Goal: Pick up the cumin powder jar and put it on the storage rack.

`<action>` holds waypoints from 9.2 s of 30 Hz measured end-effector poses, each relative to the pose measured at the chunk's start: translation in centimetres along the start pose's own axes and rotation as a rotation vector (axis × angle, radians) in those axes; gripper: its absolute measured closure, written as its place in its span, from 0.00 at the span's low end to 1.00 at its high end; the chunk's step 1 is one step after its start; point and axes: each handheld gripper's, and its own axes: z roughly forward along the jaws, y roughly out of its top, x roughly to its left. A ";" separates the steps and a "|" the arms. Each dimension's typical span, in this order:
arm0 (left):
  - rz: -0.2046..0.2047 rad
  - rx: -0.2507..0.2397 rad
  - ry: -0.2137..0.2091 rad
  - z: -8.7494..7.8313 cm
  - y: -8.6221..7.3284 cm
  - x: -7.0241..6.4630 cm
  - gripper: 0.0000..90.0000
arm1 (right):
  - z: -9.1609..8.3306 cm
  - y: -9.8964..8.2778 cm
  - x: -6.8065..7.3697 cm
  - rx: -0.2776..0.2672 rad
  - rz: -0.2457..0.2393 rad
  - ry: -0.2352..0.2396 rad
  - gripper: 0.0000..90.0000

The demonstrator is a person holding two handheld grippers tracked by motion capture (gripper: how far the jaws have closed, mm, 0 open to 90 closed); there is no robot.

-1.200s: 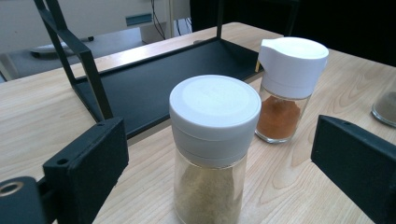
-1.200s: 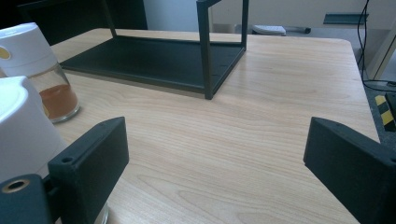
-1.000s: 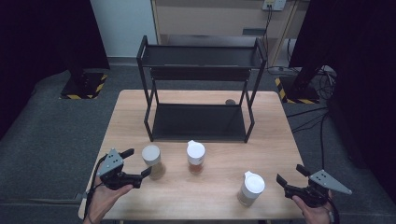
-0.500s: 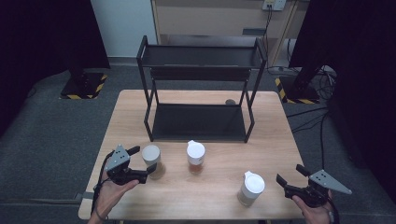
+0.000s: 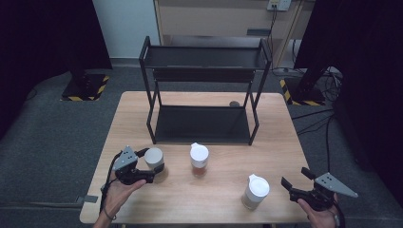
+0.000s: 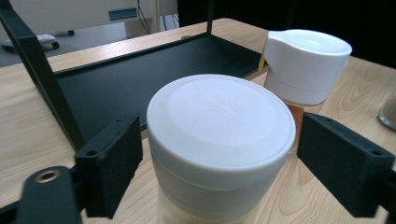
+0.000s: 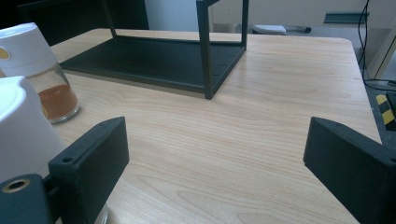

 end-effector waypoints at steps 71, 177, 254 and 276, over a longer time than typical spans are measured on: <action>0.074 -0.050 -0.035 3.0 8.1 0.8 0.37 | 0.0 0.0 0.0 -0.002 -0.001 0.005 0.09; -0.035 -0.022 0.288 17.7 7.3 3.1 0.37 | 0.1 -0.3 -0.7 -0.006 0.029 0.020 0.10; 0.087 -0.086 -0.056 4.9 12.9 0.9 0.03 | 0.2 -0.1 -0.3 0.001 0.012 0.022 0.09; 0.053 -0.128 -0.005 0.3 6.7 -0.3 0.04 | 0.2 0.0 -0.2 0.004 0.010 0.017 0.10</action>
